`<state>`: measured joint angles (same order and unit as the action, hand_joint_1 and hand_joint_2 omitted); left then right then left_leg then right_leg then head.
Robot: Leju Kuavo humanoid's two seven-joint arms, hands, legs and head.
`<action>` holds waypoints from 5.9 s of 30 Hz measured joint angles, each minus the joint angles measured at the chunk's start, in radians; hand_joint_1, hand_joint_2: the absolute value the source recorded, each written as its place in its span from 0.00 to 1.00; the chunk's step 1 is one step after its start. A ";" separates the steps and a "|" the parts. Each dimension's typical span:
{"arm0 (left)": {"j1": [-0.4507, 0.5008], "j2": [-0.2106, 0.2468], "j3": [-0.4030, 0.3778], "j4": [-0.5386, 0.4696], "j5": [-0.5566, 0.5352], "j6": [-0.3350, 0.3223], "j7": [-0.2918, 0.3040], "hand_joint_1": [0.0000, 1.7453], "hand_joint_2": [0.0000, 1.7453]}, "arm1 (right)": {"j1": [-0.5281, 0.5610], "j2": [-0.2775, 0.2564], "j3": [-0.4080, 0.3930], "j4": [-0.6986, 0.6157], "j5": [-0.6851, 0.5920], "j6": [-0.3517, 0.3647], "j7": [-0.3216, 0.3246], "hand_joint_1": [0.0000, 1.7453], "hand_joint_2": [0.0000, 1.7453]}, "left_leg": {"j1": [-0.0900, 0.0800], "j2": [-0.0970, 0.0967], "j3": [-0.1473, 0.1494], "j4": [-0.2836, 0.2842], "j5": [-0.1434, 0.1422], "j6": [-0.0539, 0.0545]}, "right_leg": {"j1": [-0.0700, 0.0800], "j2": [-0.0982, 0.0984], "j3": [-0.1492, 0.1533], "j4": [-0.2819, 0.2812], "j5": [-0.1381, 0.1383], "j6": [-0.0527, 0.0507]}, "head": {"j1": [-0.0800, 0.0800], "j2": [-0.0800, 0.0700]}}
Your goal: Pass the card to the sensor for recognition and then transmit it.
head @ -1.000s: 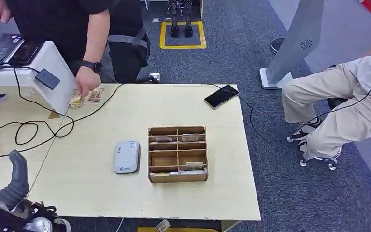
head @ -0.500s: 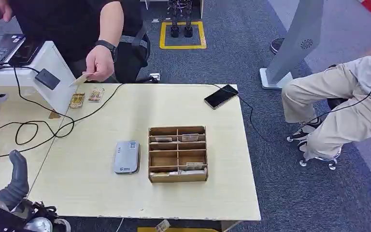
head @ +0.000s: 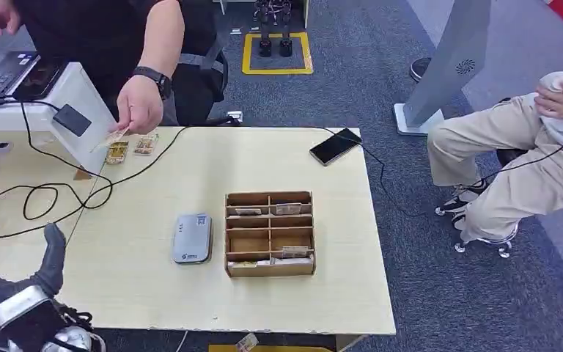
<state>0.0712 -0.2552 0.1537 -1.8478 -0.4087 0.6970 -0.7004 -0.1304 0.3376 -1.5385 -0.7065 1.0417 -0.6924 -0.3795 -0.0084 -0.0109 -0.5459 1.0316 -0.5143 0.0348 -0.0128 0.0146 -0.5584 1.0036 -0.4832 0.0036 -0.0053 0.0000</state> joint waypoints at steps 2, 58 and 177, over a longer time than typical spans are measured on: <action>-0.036 0.003 0.015 0.012 -0.062 0.000 0.000 0.00 1.00 | -0.003 0.000 0.000 0.005 0.015 0.000 -0.006 0.00 1.00 | 0.000 0.000 0.000 0.000 0.000 0.000 | 0.000 0.000 0.000 0.000 0.000 0.000 | 0.000 0.000; -0.269 -0.012 0.129 0.242 -0.753 0.002 0.000 0.00 1.00 | -0.010 -0.018 0.000 0.063 0.089 0.000 -0.046 0.00 1.00 | 0.000 0.000 0.000 0.000 0.001 -0.001 | 0.000 0.000 0.000 0.000 0.000 0.000 | 0.001 0.000; -0.257 -0.008 0.121 0.327 -0.654 0.003 0.000 0.00 1.00 | -0.013 -0.024 0.000 0.082 0.044 0.000 -0.030 0.00 1.00 | 0.000 0.000 -0.001 0.000 0.001 -0.001 | 0.000 0.000 0.000 0.001 0.000 0.000 | 0.000 0.000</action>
<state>-0.1858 -0.2632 0.2743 -1.5213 -1.0628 0.6996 -0.7000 -0.1430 0.3140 -1.5385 -0.6249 1.0857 -0.6924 -0.4093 -0.0083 -0.0113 -0.5469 1.0316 -0.5137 0.0339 -0.0128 0.0145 -0.5585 1.0041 -0.4829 0.0035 -0.0050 0.0000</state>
